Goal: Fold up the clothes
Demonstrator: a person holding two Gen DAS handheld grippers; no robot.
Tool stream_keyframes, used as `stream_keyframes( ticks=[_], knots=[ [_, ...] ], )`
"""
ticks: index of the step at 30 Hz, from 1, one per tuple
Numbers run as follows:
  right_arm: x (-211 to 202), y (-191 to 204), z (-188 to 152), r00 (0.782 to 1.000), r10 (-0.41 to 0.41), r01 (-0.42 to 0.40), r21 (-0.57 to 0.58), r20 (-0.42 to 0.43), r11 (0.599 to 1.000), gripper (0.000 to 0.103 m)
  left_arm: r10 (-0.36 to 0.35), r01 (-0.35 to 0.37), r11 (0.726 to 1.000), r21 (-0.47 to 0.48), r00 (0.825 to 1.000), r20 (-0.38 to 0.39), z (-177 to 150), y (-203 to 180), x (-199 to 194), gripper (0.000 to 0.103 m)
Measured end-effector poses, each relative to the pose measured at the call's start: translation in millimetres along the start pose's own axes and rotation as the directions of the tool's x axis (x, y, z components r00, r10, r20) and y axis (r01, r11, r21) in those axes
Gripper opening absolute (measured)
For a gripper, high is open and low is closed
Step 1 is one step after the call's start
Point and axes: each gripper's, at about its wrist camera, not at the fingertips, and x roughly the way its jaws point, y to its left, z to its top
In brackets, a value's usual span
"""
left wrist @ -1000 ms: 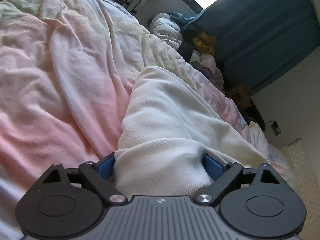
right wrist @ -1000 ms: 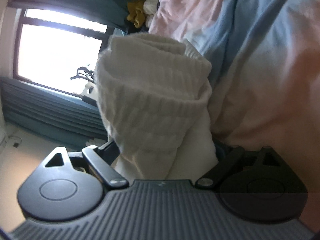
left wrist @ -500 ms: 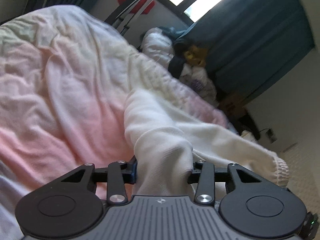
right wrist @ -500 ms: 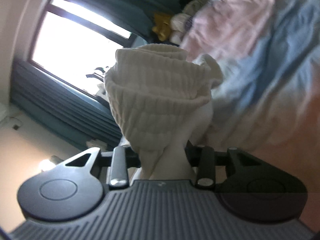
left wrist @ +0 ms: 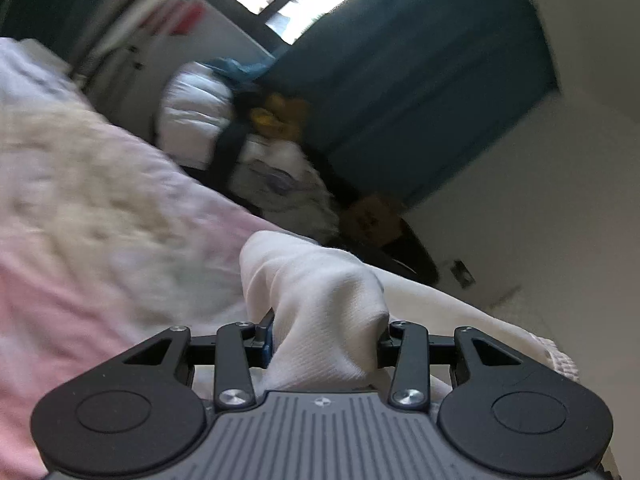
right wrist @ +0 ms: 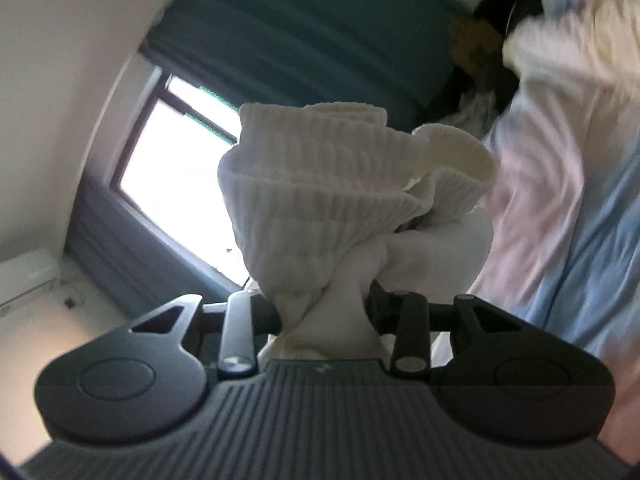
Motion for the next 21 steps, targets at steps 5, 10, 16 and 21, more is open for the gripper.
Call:
stream_keyframes(
  ticks=[5, 10, 16, 21],
  knots=[
    [-13.8, -46.8, 64.2, 0.995, -0.075, 0.078, -0.037, 0.069, 0.996, 0.040, -0.077, 0.080, 0.995, 0.052, 0.996, -0.048, -24.7, -54.3, 106.8, 0.043],
    [-25.9, -122.0, 111.1, 0.979, -0.190, 0.193, -0.048, 0.070, 0.980, 0.040, -0.118, 0.130, 0.989, 0.074, 0.982, -0.151, -83.4, -81.5, 209.5, 0.043],
    [-35.5, -221.5, 122.0, 0.940, -0.330, 0.337, 0.087, -0.082, 0.938, 0.039, -0.108, 0.150, 0.979, 0.136, 0.954, -0.280, -144.6, -65.4, 267.3, 0.044],
    [-37.4, -274.3, 99.1, 0.914, -0.338, 0.382, 0.193, -0.224, 0.904, 0.042, -0.042, 0.138, 0.960, 0.243, 0.932, -0.361, -153.8, -27.6, 275.0, 0.051]
  ],
)
